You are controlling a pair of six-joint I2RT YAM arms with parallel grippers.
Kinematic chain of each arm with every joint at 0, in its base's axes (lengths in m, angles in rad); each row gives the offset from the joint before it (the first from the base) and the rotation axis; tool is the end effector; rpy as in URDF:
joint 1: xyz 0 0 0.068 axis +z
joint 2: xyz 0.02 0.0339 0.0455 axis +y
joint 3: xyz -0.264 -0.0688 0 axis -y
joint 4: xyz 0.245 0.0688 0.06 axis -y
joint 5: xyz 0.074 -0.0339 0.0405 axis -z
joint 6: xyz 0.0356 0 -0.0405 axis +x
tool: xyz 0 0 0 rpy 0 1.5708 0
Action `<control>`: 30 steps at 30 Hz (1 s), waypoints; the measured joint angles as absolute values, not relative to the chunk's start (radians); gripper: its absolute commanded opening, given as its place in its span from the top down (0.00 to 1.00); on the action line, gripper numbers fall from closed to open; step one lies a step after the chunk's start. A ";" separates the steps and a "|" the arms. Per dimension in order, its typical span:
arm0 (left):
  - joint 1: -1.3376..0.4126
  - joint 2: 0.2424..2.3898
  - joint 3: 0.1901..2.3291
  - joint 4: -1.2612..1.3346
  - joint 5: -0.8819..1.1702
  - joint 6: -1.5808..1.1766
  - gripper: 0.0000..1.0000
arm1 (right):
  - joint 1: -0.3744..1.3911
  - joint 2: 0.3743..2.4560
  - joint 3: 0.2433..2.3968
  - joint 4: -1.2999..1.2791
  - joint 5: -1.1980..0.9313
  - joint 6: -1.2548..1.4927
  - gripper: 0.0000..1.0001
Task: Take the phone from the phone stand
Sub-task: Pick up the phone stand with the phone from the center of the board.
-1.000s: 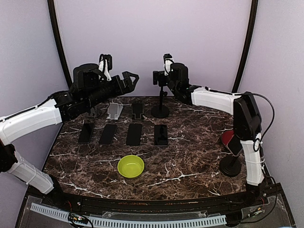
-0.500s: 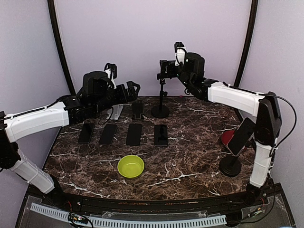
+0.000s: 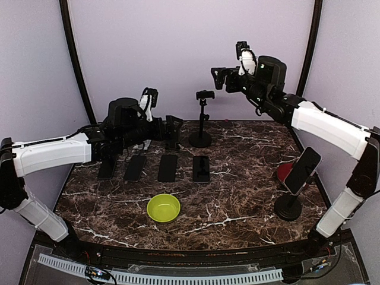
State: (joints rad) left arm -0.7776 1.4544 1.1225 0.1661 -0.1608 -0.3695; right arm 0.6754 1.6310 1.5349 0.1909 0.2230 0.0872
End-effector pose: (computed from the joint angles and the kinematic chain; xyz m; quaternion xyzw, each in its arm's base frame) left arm 0.2521 -0.2402 0.3346 0.1033 0.7555 -0.2980 0.5742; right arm 0.3122 0.2400 0.4235 -0.1150 0.6638 0.2041 0.7103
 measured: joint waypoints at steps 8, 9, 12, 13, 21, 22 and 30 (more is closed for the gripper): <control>-0.796 1.484 1.104 0.256 -0.006 -0.302 0.01 | 0.675 1.461 1.487 0.027 0.194 0.112 0.01; -0.799 1.490 1.104 0.261 -0.001 -0.298 0.01 | 0.675 1.444 1.487 0.001 0.195 0.118 0.00; -0.815 1.510 1.104 0.269 0.004 -0.286 0.01 | 0.675 1.380 1.475 -0.096 0.203 0.152 0.00; -0.820 1.515 1.104 0.270 0.004 -0.281 0.01 | 0.675 1.357 1.470 -0.131 0.207 0.163 0.00; -0.834 1.534 1.106 0.285 0.014 -0.274 0.01 | 0.668 1.229 1.495 -0.456 0.245 0.247 0.00; -0.834 1.538 1.106 0.288 0.017 -0.276 0.01 | 0.666 1.217 1.498 -0.496 0.248 0.258 0.00; -0.834 1.555 1.106 0.314 0.041 -0.294 0.01 | 0.637 1.098 1.509 -0.803 0.265 0.359 0.00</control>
